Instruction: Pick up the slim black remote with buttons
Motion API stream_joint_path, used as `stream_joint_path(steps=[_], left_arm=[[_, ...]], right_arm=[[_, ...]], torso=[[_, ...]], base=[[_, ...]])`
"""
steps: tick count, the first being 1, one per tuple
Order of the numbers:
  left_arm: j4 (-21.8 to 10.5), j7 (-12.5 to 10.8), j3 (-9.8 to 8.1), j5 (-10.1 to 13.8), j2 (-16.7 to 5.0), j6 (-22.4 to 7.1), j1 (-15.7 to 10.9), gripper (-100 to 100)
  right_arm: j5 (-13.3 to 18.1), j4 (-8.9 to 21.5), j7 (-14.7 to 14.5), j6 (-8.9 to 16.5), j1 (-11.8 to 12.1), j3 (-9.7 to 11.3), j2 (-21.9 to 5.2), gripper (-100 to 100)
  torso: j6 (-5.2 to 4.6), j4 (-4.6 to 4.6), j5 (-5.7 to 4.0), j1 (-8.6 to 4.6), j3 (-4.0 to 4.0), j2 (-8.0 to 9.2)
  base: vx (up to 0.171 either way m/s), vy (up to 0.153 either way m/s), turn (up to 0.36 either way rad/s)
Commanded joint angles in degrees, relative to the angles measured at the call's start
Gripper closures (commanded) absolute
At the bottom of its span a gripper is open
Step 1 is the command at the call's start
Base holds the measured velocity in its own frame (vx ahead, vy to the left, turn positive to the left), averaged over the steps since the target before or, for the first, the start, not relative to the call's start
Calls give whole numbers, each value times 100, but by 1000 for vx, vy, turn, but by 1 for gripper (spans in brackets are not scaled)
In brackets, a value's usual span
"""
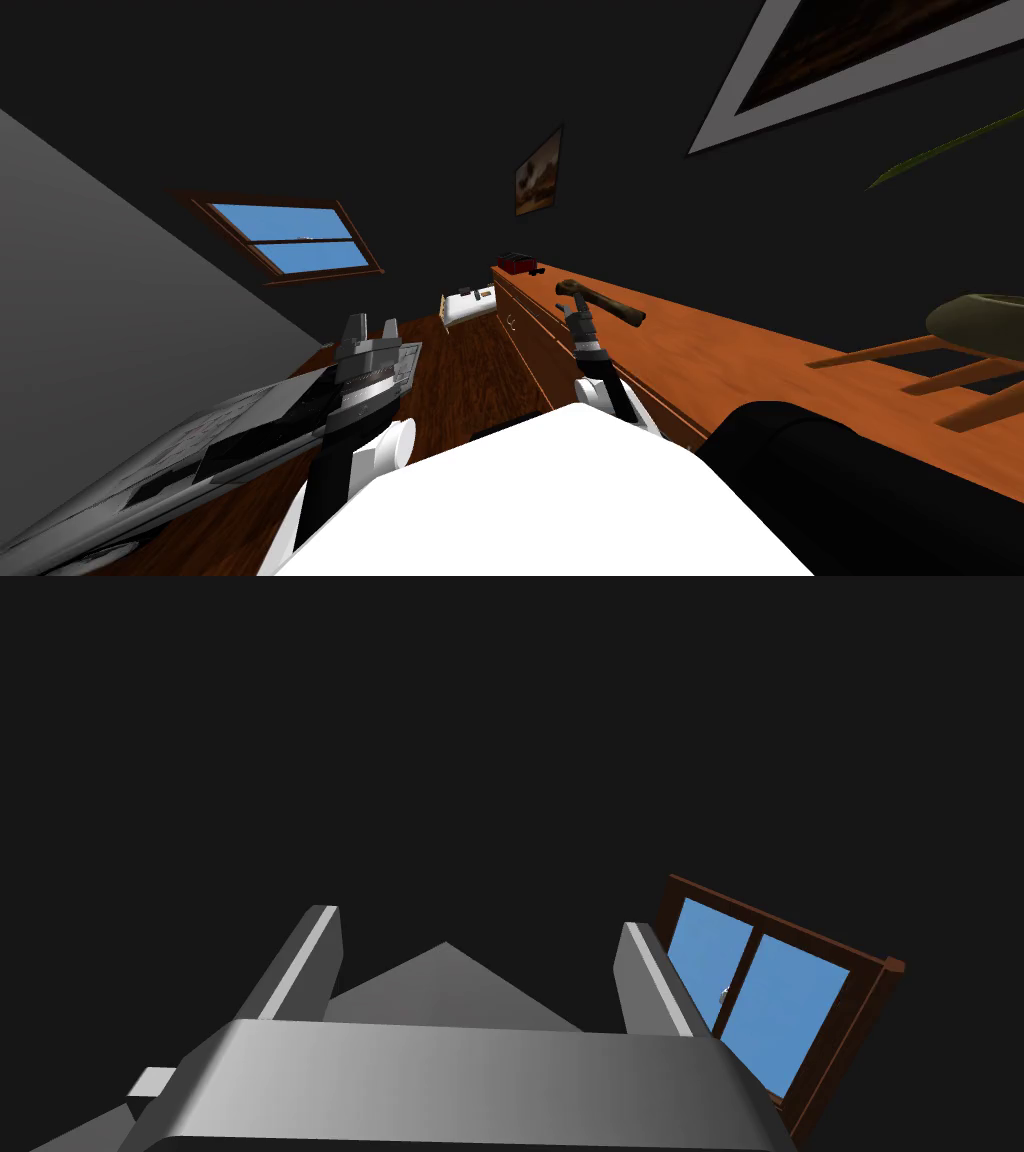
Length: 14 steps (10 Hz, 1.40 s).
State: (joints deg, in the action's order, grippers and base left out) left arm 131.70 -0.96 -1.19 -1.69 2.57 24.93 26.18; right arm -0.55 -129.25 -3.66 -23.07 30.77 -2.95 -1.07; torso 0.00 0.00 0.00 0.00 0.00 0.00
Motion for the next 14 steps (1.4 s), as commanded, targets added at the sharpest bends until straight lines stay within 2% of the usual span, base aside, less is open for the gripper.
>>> stream_joint_path(steps=[1,3,4,5,6,7,8,14], left_arm=[[0,0,0,0,0,0,0,0],[0,0,0,0,0,0,0,0],[0,0,0,0,0,0,-1,0],[0,0,0,0,0,0,-1,0],[0,0,0,0,0,0,-1,0],[0,0,0,0,0,0,-1,0],[0,0,0,0,0,0,0,0],[0,0,0,0,0,0,-1,0]], right_arm=[[-7,39,9,-40,-61,-16,-216,-100],[-25,121,35,-131,-184,-47,-571,-100],[-25,121,35,-131,-184,-47,-639,-100],[-40,175,55,-195,-261,-64,-860,-100],[-40,175,55,-195,-261,-64,-912,-100],[-59,240,82,-269,-346,-78,-1142,-100],[-59,240,82,-269,-346,-78,-1219,-100],[-144,501,206,-550,-609,-88,-2264,-100]], torso=[[0,0,0,0,0,0],[-1,-4,-1,-7,11,19],[-1,-7,-2,-10,17,31],[0,-7,-2,-10,17,29],[-1,-6,-2,-10,15,26],[0,-5,-2,-7,12,20],[-1,-5,-2,-8,12,22],[0,-6,-1,-5,17,29]], base=[[-24,-2,-69],[-78,-16,-84],[-72,-20,-24],[-63,-19,-70],[-43,-12,-31],[-55,-17,-77],[-48,-13,-36],[-67,-11,-46]])
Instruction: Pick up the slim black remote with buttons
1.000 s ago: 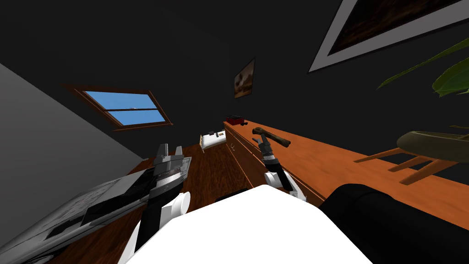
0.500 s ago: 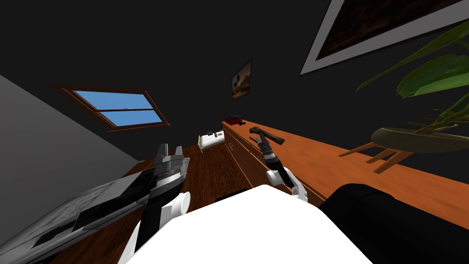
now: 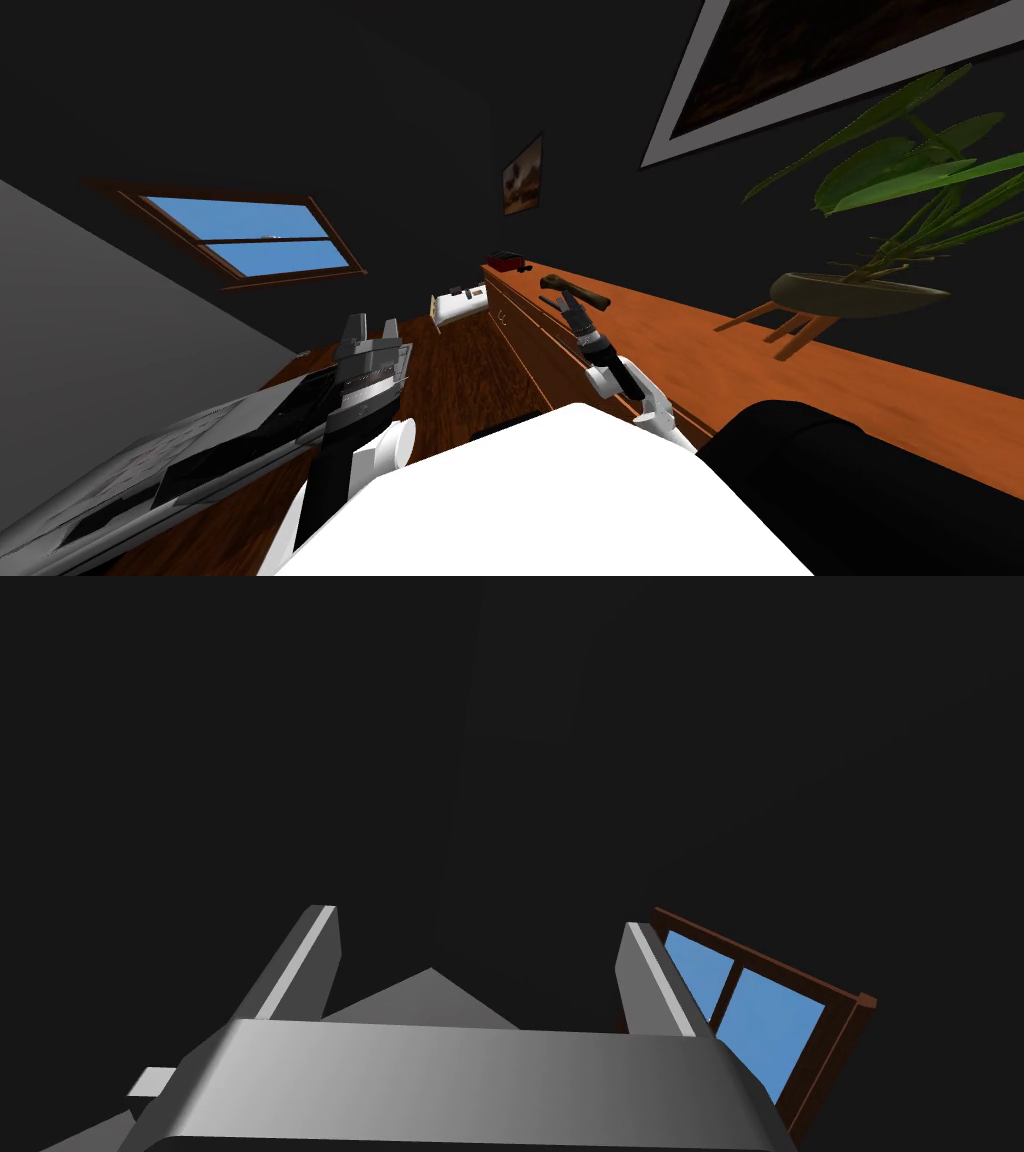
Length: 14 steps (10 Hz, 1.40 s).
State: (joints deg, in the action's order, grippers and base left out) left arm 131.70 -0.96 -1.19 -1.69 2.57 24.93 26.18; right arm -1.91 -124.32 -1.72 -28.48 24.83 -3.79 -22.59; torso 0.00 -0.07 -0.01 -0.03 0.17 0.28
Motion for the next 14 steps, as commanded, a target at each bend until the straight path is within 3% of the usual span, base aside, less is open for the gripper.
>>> stream_joint_path(steps=[1,4,14], left_arm=[[0,0,0,0,0,0,0,0],[0,0,0,0,0,0,0,0],[0,0,0,0,0,0,0,0]], right_arm=[[-8,7,12,-9,-14,-4,-164,-100],[-89,228,138,-232,-162,40,-732,-100],[-241,613,390,-596,-293,209,-2307,-100]], torso=[[0,0,0,0,0,0],[0,2,0,-1,-5,-9],[1,4,0,2,-9,-14]], base=[[-26,-5,1],[-57,-12,-28],[-42,-9,-2]])
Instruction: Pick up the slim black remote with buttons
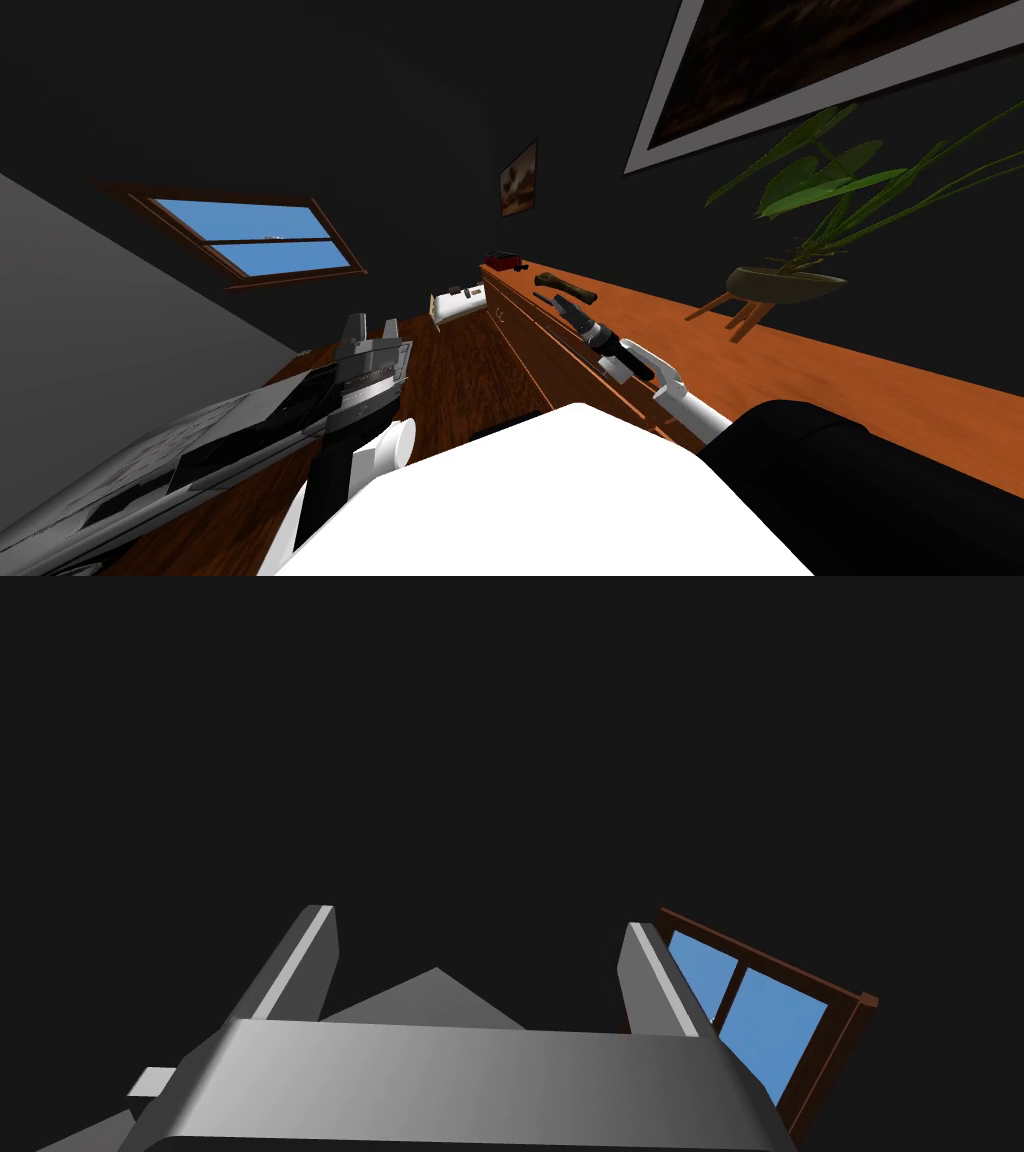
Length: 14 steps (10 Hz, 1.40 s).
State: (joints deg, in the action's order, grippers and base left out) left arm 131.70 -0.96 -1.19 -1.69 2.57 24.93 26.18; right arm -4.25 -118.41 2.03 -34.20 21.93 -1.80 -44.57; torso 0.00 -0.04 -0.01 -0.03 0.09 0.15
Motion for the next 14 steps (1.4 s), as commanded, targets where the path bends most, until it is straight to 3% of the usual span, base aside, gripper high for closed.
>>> stream_joint_path(steps=[1,5,13,14], left_arm=[[0,0,0,0,0,0,0,0],[0,0,0,0,0,0,0,0],[0,0,0,0,0,0,0,0],[0,0,0,0,0,0,1,0]], right_arm=[[-7,22,15,-24,-3,10,-205,-100],[-125,306,216,-269,-25,184,-903,-100],[-255,614,438,-511,-1,397,-2243,-100],[-325,774,556,-631,26,513,-2419,-100]], torso=[[0,0,0,0,0,0],[0,1,0,1,-3,-6],[0,2,0,1,-5,-8],[-1,2,0,3,-6,-11]], base=[[-24,-7,-1],[-34,-11,20],[-23,-10,28],[-16,-4,103]])
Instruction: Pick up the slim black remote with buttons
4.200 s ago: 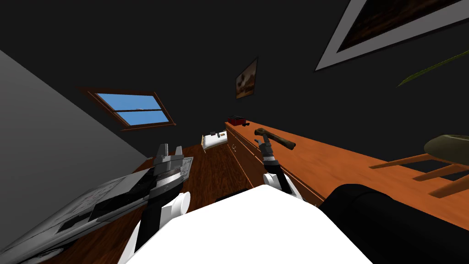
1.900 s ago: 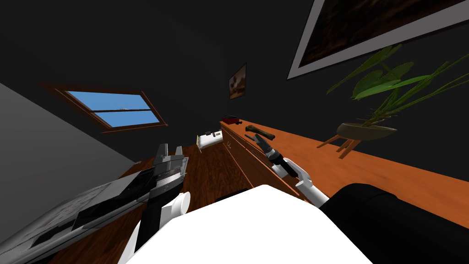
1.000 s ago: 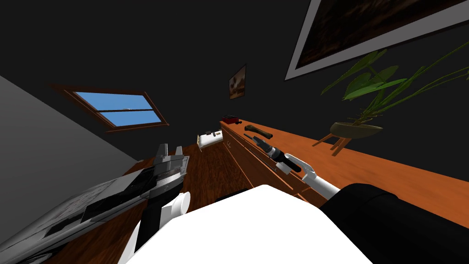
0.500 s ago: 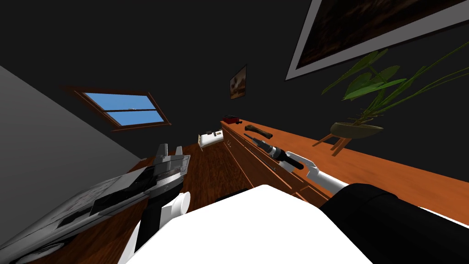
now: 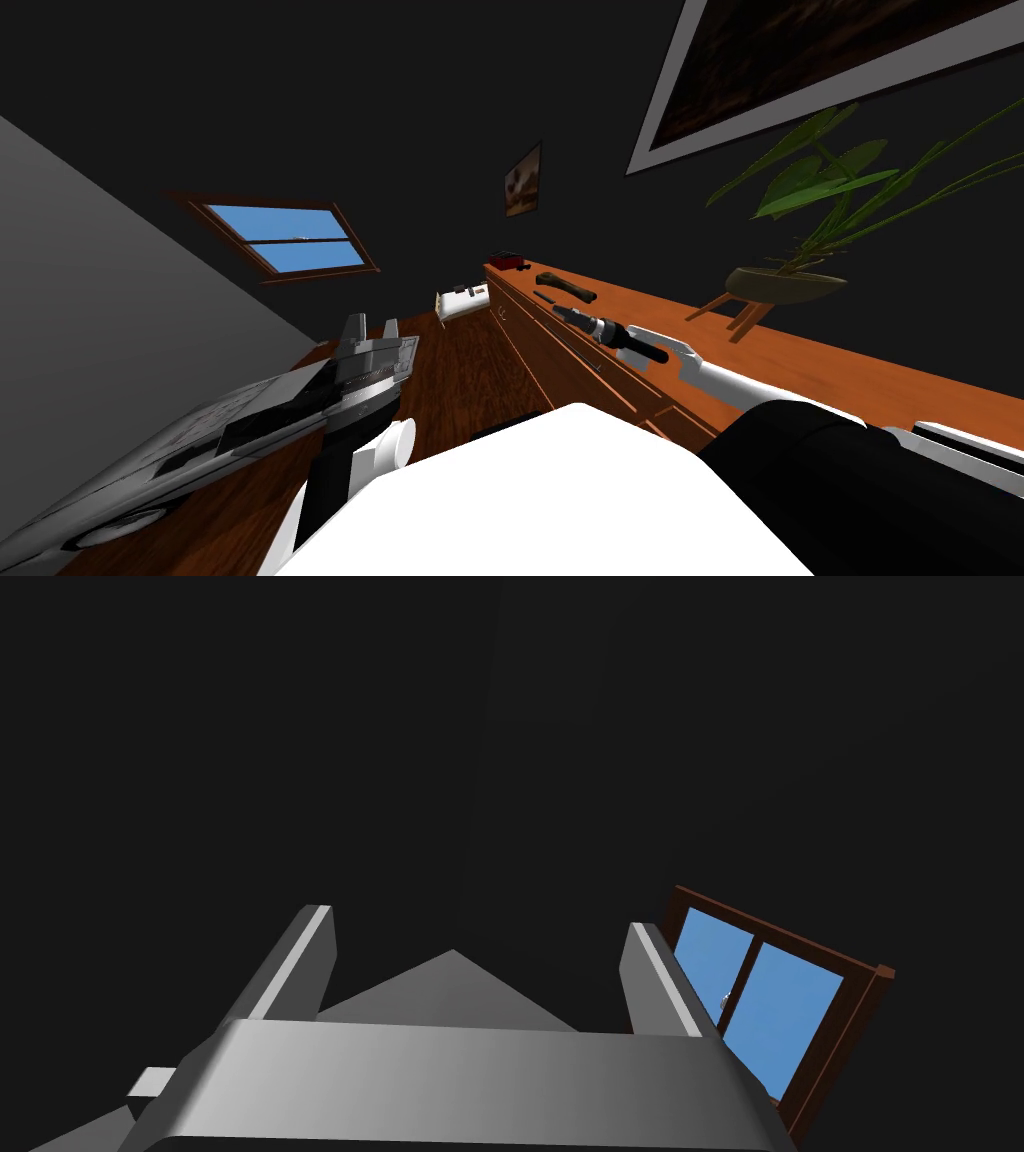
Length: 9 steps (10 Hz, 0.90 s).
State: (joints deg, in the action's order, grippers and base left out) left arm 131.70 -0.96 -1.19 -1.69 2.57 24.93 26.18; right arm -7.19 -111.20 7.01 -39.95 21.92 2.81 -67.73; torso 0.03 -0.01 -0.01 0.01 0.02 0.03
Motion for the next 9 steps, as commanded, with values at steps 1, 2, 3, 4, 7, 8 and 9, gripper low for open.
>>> stream_joint_path(steps=[1,2,3,4,7,8,9], left_arm=[[0,0,0,0,0,0,0,0],[0,0,0,0,0,0,1,0],[0,0,0,0,0,0,1,0],[0,0,0,0,0,0,0,0],[0,0,0,0,0,0,0,0],[0,0,0,0,0,0,1,0],[0,0,0,0,0,0,1,0]], right_arm=[[-31,53,58,-56,28,53,-286,-100],[-31,53,58,-56,28,53,-459,-100],[-104,217,179,-174,65,175,-638,-100],[-104,217,179,-174,65,175,-809,-100],[-178,383,302,-289,112,303,-1313,-100],[-178,383,302,-289,112,303,-1494,-100],[-253,553,428,-400,168,436,-1672,-100]], torso=[[0,0,0,0,0,0],[-3,-1,0,-1,1,0],[-3,0,0,1,0,-1],[-1,0,0,0,-1,-2],[0,1,0,2,-2,-4],[-3,1,0,1,-2,-5],[-3,0,0,2,-2,-5]], base=[[-16,-8,48],[-7,-4,-16],[-11,-5,89],[-12,-6,81],[-3,-2,61],[-3,-4,-14],[-1,-2,116]])
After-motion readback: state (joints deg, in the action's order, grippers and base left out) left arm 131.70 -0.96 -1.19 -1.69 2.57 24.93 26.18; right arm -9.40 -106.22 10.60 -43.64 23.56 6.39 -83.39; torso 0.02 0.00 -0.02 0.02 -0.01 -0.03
